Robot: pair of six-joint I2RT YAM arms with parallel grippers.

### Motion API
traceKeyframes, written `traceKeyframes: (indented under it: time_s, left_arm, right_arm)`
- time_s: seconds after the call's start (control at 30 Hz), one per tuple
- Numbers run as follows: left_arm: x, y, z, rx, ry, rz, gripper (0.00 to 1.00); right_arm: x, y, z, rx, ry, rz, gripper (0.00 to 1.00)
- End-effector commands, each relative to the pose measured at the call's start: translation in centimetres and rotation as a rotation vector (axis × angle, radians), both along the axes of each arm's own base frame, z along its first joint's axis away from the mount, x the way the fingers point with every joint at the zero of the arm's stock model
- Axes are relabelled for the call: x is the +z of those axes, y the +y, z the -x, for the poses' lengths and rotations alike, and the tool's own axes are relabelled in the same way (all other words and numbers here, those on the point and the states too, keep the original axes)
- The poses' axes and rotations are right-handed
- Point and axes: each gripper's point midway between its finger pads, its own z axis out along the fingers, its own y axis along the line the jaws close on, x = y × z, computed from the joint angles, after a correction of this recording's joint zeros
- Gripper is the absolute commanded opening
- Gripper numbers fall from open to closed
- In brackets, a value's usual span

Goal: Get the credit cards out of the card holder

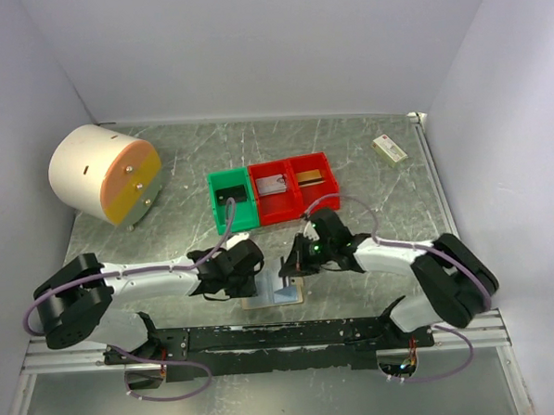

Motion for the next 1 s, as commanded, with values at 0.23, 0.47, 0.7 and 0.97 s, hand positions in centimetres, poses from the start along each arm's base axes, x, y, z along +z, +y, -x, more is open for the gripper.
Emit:
traceKeyframes:
  time_s: [0.23, 0.47, 0.7, 0.97]
  left_arm:
    - [3.2, 2.4, -1.8, 0.064, -0.115, -0.030, 0.46]
    - [6.4, 4.3, -5.3, 0.041, -0.177, -0.036, 0.70]
    - [9.6, 8.5, -10.2, 0.068, -0.250, -0.056, 0.81]
    - [12.2, 15.3, -14.6, 0.161, -0.310, -0.168, 0.90]
  right_arm:
    - [7.2, -3.4, -4.7, -0.011, -0.374, 0.029, 0.00]
    - [10.3, -2.6, -5.1, -0.008, -0.524, -0.071, 0.00]
    - [12.1, -2.0, -5.3, 0.020, -0.644, -0.085, 0.00]
    - [14.3, -0.3, -4.6, 0.084, -0.817, -0.087, 0.00]
